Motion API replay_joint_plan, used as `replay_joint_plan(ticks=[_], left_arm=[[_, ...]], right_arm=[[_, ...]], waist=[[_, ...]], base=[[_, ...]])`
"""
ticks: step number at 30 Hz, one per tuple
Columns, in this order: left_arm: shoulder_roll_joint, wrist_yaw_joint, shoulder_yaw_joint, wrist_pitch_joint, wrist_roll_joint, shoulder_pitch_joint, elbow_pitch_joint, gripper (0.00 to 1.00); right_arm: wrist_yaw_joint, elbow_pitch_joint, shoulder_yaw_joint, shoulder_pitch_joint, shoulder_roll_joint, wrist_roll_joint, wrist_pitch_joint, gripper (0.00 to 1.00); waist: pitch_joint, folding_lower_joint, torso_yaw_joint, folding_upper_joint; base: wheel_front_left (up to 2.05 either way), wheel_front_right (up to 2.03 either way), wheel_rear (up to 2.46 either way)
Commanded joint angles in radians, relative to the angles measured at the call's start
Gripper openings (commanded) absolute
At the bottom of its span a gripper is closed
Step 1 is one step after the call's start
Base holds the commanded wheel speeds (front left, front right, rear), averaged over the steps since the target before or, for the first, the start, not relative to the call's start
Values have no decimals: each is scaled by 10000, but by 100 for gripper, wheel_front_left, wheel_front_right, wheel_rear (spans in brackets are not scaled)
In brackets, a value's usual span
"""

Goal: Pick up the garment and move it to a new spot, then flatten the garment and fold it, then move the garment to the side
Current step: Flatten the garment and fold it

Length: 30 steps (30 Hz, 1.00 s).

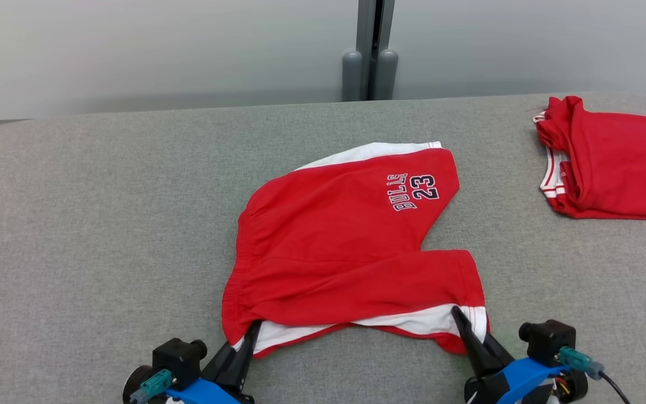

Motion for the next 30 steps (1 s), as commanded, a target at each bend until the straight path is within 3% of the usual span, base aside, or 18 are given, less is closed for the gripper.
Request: replay_joint_plan(ticks=[1,2,3,10,16,30], left_arm=[[5,-6,-4,-44,0,13,86,28],[-28,-6,42,-44,4,4,143,95],[-51,-6,113,-44,48,8,221,100],[-159,-6,917,-44,362,396,-1,100],[-70,19,1776,-44,674,848,-670,100],[-633,916,4913,-43,2681,1568,-2804,100]], right_arm=[[6,168,57,-8,-39,42,21,23],[6,252,81,-70,-28,75,17,98],[6,333,85,-112,-13,121,8,100],[6,466,-475,-174,-156,9,-55,100],[6,-323,-1328,84,-80,-450,-57,100],[6,-2754,-2799,1074,591,-2282,-55,100]], waist=[[-16,1,13,0],[-29,1,21,0],[-48,1,26,0],[-247,1,100,0],[-449,1,159,0],[-868,1,52,0]], base=[[0,0,0],[0,0,0],[0,0,0],[0,0,0],[0,0,0],[0,0,0]])
